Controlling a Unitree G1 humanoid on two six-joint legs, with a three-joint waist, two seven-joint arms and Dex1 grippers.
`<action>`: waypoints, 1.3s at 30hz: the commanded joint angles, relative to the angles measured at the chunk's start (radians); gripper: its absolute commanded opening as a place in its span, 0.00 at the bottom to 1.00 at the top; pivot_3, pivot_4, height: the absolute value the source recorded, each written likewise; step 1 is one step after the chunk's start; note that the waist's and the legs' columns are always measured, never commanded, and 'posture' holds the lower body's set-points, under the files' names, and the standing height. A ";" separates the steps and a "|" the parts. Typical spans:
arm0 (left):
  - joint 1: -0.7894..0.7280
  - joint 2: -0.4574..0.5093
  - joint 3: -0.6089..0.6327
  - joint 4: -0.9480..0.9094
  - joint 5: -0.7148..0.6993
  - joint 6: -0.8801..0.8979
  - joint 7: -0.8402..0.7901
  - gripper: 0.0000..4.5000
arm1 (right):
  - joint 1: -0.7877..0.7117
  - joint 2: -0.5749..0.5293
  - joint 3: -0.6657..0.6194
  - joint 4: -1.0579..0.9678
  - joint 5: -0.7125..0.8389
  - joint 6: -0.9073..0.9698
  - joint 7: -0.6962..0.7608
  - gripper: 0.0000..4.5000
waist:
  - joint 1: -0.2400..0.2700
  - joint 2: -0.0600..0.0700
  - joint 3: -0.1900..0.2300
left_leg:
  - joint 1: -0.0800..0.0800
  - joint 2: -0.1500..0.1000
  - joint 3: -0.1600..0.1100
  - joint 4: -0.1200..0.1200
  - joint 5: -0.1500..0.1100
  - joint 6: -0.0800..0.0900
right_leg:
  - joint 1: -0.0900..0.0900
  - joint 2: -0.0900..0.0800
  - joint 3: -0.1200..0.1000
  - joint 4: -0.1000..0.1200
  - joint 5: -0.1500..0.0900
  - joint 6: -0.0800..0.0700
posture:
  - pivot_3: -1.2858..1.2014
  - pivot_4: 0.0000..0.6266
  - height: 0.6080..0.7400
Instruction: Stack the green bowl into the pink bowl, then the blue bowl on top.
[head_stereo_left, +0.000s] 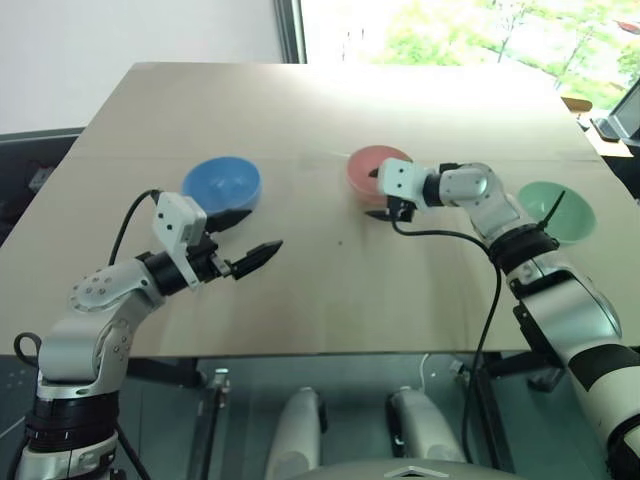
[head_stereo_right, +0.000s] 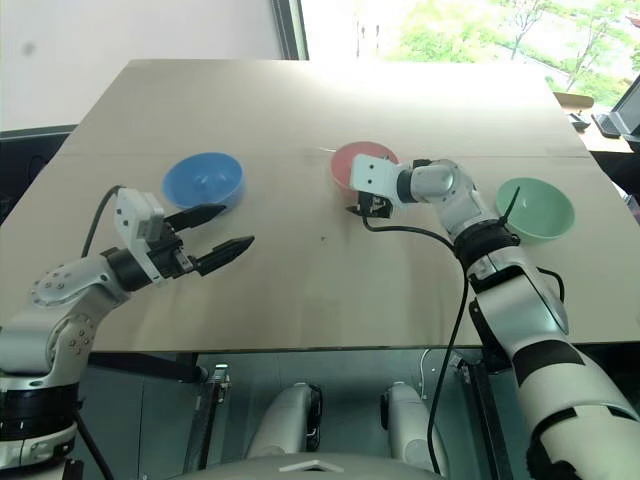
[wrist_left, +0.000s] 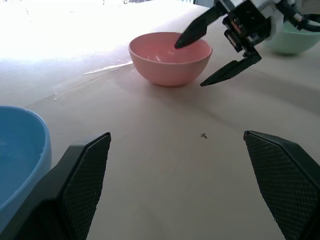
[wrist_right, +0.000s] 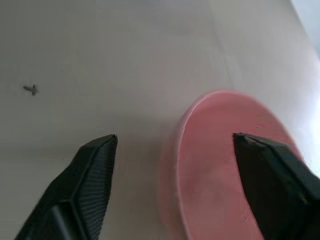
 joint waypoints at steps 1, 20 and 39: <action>0.013 0.020 0.051 -0.081 -0.048 -0.001 -0.015 1.00 | -0.064 0.017 -0.015 0.067 -0.020 -0.048 -0.009 0.50 | -0.002 0.000 0.000 | 0.000 0.000 0.000 0.000 0.000 0.000 | 0.000 0.000 0.000 0.000 0.000 0.000 | 0.52 0.24 1.00; 0.046 0.034 0.076 -0.057 -0.018 -0.021 0.001 1.00 | 0.046 0.038 -0.042 -0.283 0.079 0.031 0.246 0.03 | -0.003 0.001 0.001 | 0.001 0.001 -0.001 -0.001 0.000 0.000 | 0.000 0.001 0.000 0.001 0.000 0.000 | 0.52 0.24 1.00; 0.032 0.021 0.031 -0.073 -0.040 -0.032 -0.058 1.00 | 0.279 -0.059 -0.109 -0.846 0.125 0.571 0.241 0.98 | 0.005 0.001 0.001 | 0.000 0.000 -0.002 0.000 0.000 0.000 | 0.000 0.001 -0.002 0.001 0.000 0.000 | 0.52 0.24 1.00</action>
